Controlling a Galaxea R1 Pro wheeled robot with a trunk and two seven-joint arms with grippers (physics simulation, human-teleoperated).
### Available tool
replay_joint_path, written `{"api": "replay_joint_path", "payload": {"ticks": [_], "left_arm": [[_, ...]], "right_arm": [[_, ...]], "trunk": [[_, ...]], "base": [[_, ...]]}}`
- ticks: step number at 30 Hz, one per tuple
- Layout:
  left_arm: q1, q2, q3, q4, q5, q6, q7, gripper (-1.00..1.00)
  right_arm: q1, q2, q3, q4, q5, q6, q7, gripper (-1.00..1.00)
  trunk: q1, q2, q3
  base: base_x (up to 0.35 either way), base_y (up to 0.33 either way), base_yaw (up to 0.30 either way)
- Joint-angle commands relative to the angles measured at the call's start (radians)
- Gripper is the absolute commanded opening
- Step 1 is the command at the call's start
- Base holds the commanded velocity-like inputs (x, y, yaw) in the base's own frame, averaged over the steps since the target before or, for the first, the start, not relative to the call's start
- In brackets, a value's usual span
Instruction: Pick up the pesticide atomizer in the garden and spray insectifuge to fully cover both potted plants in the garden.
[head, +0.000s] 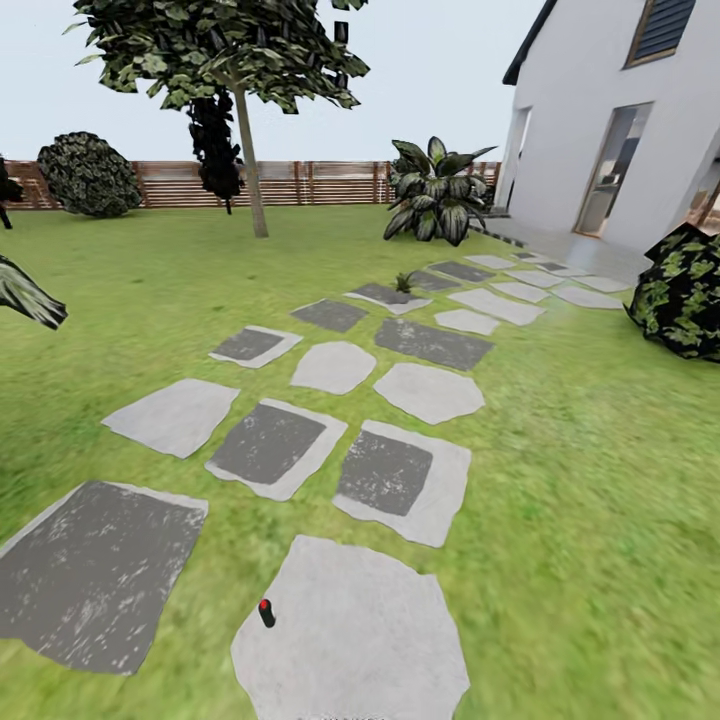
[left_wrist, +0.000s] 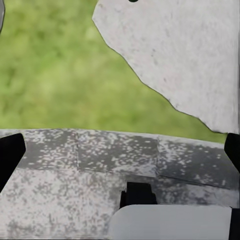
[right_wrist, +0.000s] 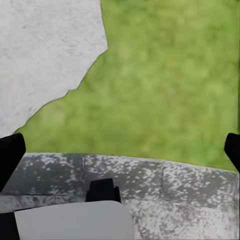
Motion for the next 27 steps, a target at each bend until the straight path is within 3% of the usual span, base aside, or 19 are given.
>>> {"api": "replay_joint_path", "payload": {"ticks": [1,27], "left_arm": [[-0.001,0.000,0.000,0.001,0.005,-0.003,0.000,1.00],[-0.001,0.001,-0.001,0.002,0.004,-0.005,0.000,1.00]], "right_arm": [[-0.001,0.000,-0.001,0.001,0.000,-0.003,0.000,1.00],[-0.001,0.000,-0.001,0.001,0.000,-0.003,-0.001,1.00]], "trunk": [[0.000,0.000,-0.001],[0.000,0.000,-0.001]], "base": [[-0.047,-0.303,0.274],[-0.004,-0.310,0.278]]}}
